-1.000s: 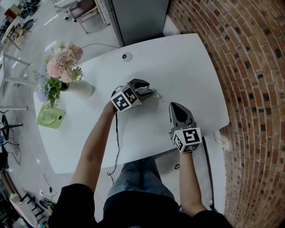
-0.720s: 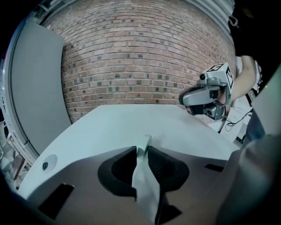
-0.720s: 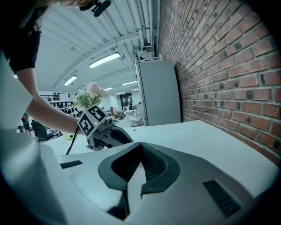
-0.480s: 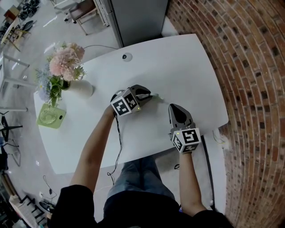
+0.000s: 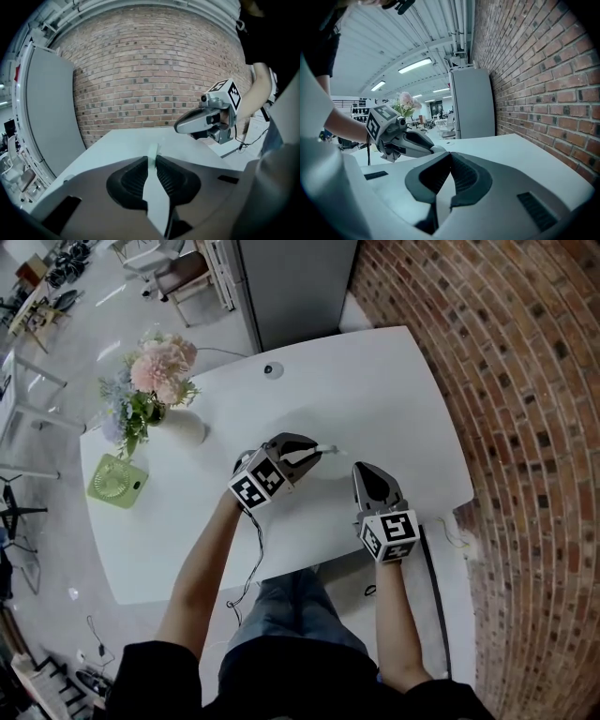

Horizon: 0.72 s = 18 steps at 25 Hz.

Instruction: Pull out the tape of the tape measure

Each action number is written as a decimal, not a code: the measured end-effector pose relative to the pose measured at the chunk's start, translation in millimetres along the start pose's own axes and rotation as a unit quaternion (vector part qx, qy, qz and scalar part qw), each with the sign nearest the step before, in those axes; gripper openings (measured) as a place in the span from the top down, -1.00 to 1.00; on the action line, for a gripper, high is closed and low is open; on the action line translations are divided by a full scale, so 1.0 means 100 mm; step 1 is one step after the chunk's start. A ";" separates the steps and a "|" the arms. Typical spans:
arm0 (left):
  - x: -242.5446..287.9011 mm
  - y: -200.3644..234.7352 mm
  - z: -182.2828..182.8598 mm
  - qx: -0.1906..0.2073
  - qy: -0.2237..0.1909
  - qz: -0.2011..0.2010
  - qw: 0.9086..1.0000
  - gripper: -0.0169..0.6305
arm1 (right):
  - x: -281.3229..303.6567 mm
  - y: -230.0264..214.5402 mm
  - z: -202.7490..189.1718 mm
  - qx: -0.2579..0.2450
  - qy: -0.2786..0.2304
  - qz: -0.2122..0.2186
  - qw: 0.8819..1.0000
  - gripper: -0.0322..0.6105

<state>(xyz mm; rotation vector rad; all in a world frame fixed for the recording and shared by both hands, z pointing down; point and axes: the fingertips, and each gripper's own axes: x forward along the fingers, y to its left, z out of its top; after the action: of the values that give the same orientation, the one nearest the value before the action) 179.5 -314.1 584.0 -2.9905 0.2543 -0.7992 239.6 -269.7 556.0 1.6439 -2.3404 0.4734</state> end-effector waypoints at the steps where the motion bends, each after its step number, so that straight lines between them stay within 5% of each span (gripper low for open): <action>1: -0.07 -0.03 0.07 0.000 -0.006 0.005 1.000 0.73 | -0.02 0.05 0.04 -0.002 -0.002 0.002 1.000 0.89; 9: -0.66 -0.34 0.43 -0.006 -0.042 0.036 0.998 0.73 | -0.22 0.42 0.25 -0.014 -0.016 0.023 0.999 0.89; 18: -1.12 -0.70 0.55 0.015 -0.050 0.049 0.997 0.73 | -0.46 1.02 0.24 -0.024 -0.010 0.104 0.994 0.72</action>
<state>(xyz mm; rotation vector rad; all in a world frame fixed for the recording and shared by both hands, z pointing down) 122.2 -226.5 486.6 -2.9534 0.3774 -0.6351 158.6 -207.0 504.4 1.3983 -2.5303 0.4371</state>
